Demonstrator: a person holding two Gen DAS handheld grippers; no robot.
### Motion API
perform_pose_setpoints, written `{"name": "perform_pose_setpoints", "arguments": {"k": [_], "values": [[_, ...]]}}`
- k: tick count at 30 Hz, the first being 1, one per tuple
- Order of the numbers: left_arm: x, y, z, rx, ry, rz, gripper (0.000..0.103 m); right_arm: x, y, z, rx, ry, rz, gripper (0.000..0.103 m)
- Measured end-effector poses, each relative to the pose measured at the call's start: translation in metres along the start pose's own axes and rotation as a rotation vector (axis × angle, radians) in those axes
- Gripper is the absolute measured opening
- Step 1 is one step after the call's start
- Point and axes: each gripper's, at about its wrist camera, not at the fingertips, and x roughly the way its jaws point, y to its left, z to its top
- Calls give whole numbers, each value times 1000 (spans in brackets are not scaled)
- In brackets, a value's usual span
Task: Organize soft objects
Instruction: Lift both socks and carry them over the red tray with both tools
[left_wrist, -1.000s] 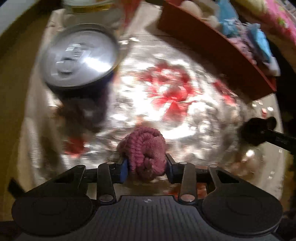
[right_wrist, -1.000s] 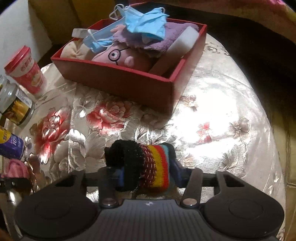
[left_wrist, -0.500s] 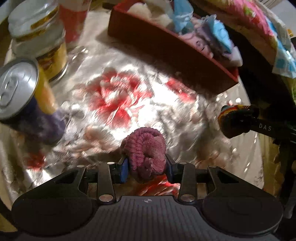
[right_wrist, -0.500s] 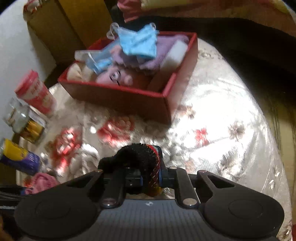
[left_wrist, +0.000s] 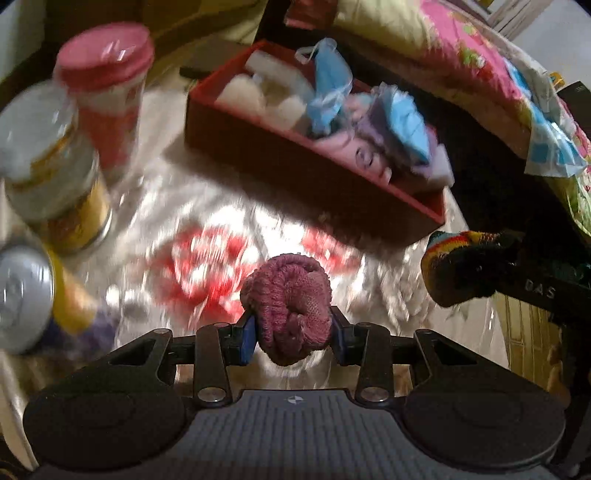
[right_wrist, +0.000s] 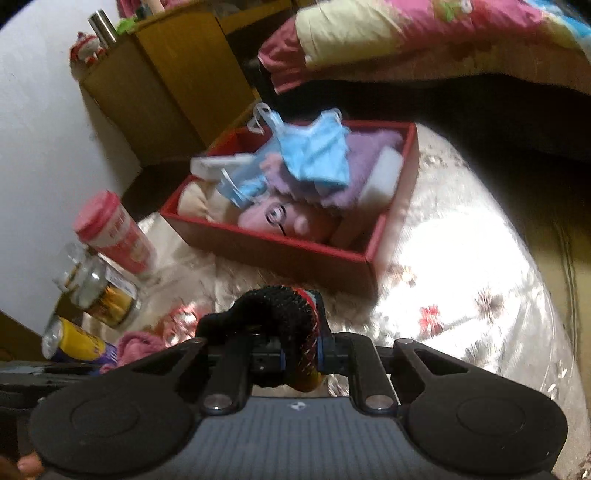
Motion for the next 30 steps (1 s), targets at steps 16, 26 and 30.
{"name": "perform_pose_setpoints", "arguments": {"k": [16, 26, 30], "values": [[-17, -25, 57, 28, -170, -22, 40, -33, 12, 39, 7, -190, 32, 0], [-25, -40, 82, 85, -249, 5, 41, -45, 26, 64, -12, -300, 30, 0], [-28, -40, 95, 83, -273, 8, 41, -47, 26, 74, -3, -328, 37, 0]]}}
